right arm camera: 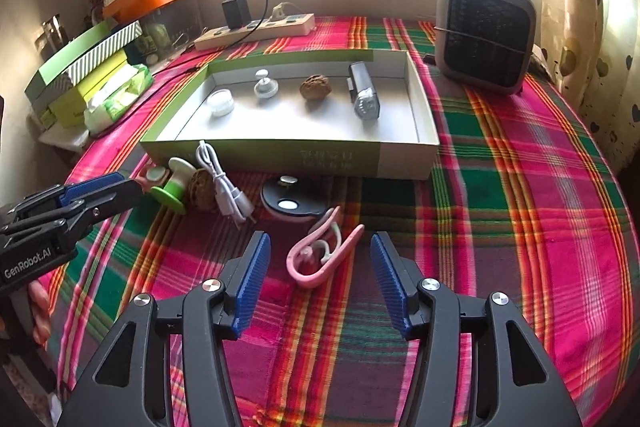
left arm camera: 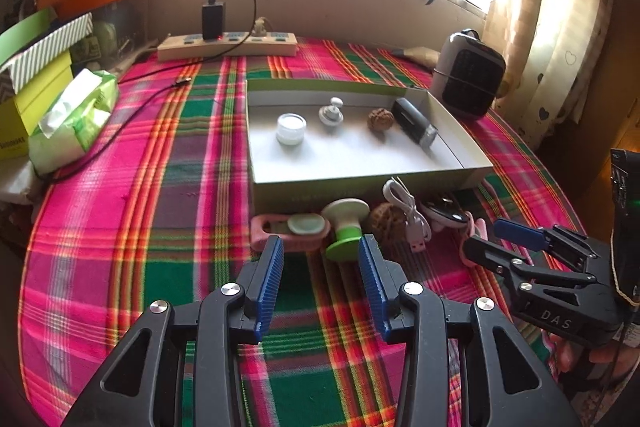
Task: Organize objects
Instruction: 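Withdraw both open grippers toward the pink clip and green spool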
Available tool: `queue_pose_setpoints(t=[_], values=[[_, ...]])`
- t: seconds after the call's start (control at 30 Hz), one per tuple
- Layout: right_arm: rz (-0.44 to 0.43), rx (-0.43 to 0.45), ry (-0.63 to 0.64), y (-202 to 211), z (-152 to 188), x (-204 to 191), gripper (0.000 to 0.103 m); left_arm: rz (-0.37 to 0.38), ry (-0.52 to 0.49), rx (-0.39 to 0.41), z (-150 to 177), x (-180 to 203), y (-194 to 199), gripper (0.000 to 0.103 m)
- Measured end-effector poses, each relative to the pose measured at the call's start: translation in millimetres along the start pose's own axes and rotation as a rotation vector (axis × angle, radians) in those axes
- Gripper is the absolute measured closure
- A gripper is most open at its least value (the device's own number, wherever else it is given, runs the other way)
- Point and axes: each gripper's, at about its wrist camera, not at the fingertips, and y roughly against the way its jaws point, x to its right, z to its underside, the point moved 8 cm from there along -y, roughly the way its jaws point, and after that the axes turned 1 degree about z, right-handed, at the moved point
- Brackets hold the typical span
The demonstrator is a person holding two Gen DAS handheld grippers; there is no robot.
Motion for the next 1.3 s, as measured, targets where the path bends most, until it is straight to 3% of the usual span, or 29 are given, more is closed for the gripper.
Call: queue_pose_setpoints(t=[0.7,1.3], values=[[0.157,-0.016,0.053,-9,5,20,0.049,0.011,-0.031,-0.047,2,17,-21,0.065],[0.148,-0.020,0.021,-9,4,29,0.046,-0.016,-0.020,-0.065,-2,18,-37,0.065]])
